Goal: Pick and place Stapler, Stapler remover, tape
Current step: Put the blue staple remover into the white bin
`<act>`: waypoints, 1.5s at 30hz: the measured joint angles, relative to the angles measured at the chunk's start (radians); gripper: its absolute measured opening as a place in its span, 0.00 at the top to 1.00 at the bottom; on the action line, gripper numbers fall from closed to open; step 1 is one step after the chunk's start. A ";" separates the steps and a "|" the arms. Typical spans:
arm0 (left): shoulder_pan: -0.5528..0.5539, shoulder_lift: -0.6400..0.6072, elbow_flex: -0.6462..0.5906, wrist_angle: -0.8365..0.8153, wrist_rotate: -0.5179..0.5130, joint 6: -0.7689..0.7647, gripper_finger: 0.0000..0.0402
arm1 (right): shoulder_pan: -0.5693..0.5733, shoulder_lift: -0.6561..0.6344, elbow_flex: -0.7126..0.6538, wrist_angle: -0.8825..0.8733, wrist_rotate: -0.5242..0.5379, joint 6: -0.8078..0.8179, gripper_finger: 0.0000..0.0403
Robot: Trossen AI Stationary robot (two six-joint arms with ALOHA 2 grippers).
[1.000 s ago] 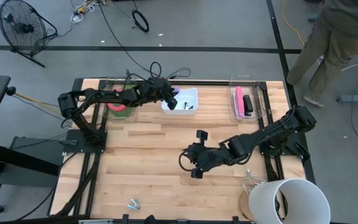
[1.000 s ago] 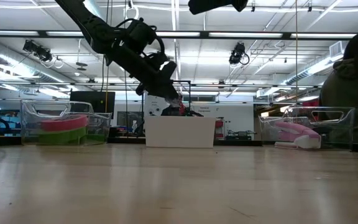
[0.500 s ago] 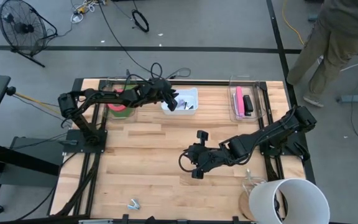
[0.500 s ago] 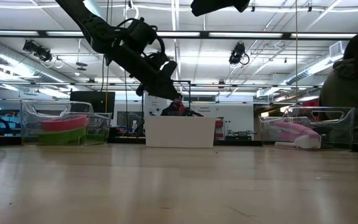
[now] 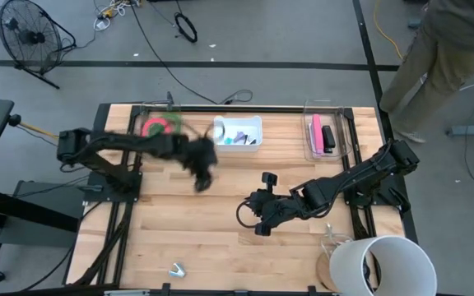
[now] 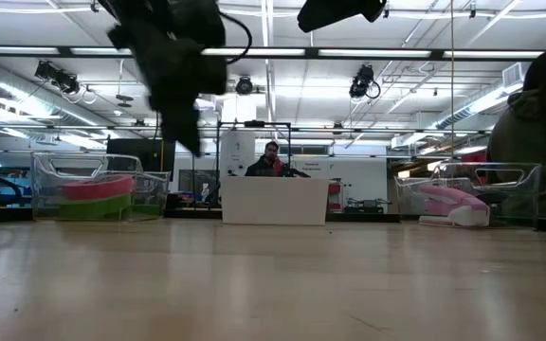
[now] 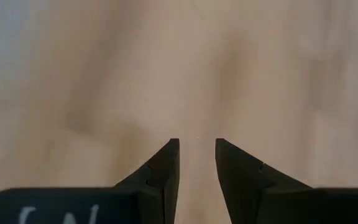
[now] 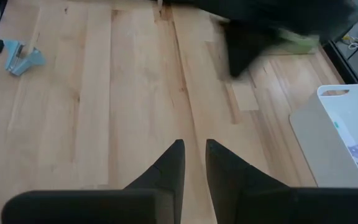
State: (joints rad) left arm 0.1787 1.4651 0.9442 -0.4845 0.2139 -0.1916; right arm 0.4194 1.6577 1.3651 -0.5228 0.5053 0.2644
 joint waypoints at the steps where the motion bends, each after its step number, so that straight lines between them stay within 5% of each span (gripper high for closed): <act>1: -0.050 -0.016 -0.001 -0.057 0.001 -0.023 0.73 | 0.000 0.000 0.000 0.001 0.000 0.000 0.84; 7: -0.377 -0.080 -0.003 -0.225 0.004 -0.237 0.73 | 0.000 0.000 0.000 0.006 0.002 0.030 0.84; 13: -0.676 -0.073 -0.002 -0.217 -0.011 -0.508 0.73 | 0.000 0.000 0.000 0.006 0.001 0.090 0.84; 22: -0.962 -0.070 -0.003 -0.124 -0.249 -0.801 0.73 | 0.002 0.000 0.000 0.006 -0.009 0.150 0.84; 27: -1.060 -0.018 -0.002 -0.029 -0.309 -0.846 0.73 | 0.002 0.000 0.000 0.006 -0.009 0.172 0.84; 36: -1.114 0.116 -0.003 0.020 -0.274 -0.785 0.73 | 0.002 0.000 0.000 0.007 -0.006 0.146 0.84; 45: -1.122 0.170 -0.002 0.026 -0.276 -0.728 0.60 | 0.002 0.000 0.000 0.013 -0.007 0.155 0.84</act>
State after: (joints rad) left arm -0.9432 1.6352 0.9424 -0.4590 -0.0624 -0.9195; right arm 0.4217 1.6577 1.3647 -0.5102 0.4985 0.4190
